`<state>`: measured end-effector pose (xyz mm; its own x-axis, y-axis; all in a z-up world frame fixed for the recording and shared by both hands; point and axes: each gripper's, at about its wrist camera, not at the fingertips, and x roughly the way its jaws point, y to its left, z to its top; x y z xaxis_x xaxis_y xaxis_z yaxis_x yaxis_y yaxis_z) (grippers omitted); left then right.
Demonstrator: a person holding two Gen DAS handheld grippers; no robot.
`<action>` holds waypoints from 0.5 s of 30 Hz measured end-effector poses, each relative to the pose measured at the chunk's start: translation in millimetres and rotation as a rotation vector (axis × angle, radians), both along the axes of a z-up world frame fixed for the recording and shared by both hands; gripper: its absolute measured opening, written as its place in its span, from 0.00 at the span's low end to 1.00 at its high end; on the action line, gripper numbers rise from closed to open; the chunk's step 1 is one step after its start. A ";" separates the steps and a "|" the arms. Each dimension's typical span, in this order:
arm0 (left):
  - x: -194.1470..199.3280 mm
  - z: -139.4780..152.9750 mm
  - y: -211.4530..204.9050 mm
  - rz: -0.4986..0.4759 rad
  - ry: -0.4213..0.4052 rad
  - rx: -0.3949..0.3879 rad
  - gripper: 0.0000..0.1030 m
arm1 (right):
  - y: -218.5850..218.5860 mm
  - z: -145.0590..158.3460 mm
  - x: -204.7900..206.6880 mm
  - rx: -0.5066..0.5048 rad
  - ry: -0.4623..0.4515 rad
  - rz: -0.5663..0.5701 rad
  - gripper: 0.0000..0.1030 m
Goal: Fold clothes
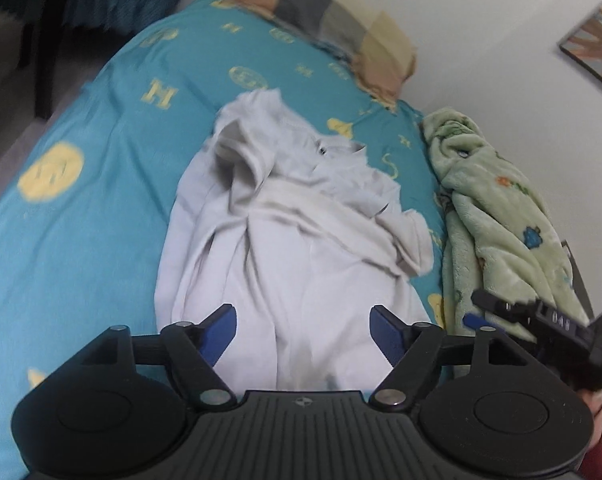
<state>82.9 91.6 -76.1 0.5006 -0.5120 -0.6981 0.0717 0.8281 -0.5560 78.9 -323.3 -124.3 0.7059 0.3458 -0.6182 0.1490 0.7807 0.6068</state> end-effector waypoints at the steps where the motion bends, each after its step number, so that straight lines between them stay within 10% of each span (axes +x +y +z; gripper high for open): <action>1: -5.1 -3.9 4.0 0.028 0.028 -0.033 0.75 | 4.4 -3.9 -7.0 0.021 0.028 -0.004 0.62; 15: -8.9 -82.7 22.2 0.291 0.282 -0.431 0.78 | 23.8 -96.0 -29.2 0.552 0.379 -0.217 0.62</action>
<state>74.0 113.8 -158.8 0.4883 -0.6481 -0.5844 -0.3244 0.4868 -0.8110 49.7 -299.4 -220.3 0.5652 0.5552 -0.6101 0.5460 0.3026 0.7812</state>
